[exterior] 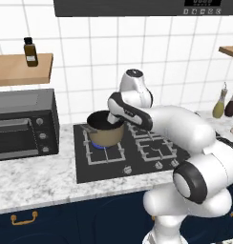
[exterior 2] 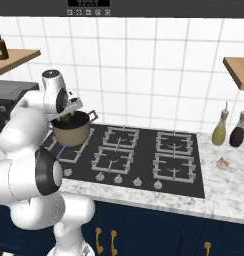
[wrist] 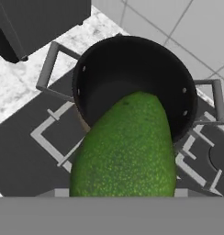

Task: Put the avocado and garlic in the pot. Retrieve the spatula and lightly stir the vegetables in the pot.

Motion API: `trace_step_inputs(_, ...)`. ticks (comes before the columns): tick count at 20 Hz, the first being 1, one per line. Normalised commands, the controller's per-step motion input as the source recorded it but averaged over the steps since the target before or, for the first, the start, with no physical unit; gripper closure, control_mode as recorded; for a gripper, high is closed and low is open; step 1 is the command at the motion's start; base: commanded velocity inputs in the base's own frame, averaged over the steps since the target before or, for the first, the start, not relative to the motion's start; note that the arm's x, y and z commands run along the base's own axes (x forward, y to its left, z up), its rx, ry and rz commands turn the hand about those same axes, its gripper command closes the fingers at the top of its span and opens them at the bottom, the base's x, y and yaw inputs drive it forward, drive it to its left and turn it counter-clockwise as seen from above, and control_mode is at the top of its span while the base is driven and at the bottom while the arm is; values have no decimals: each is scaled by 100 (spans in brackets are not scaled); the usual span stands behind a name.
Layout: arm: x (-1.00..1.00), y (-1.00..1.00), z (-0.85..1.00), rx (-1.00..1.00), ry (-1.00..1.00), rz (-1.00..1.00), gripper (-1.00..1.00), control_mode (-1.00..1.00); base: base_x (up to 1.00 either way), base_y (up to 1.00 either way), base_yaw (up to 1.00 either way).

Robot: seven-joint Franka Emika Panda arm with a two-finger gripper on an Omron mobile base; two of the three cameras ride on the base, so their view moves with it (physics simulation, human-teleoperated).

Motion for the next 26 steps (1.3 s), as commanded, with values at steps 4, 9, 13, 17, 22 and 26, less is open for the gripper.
trace_step_inputs(4, 65, 60, -26, 0, 6, -9, 100, -100, 0, 0, 0)
trace_step_inputs(9, 45, 12, -44, -2, 7, -16, 100, -100, 0, 0, 0)
trace_step_inputs(13, 15, 1, -49, 0, 3, -15, 100, -100, 0, 0, 0)
trace_step_inputs(17, 26, 0, -46, 0, 5, -13, 100, -100, 0, 0, 0)
trace_step_inputs(22, 6, 1, -30, 0, 3, -10, -100, -100, 0, 0, 0)
trace_step_inputs(26, 0, 2, -1, 0, 0, -7, -100, -100, 0, 0, 0)
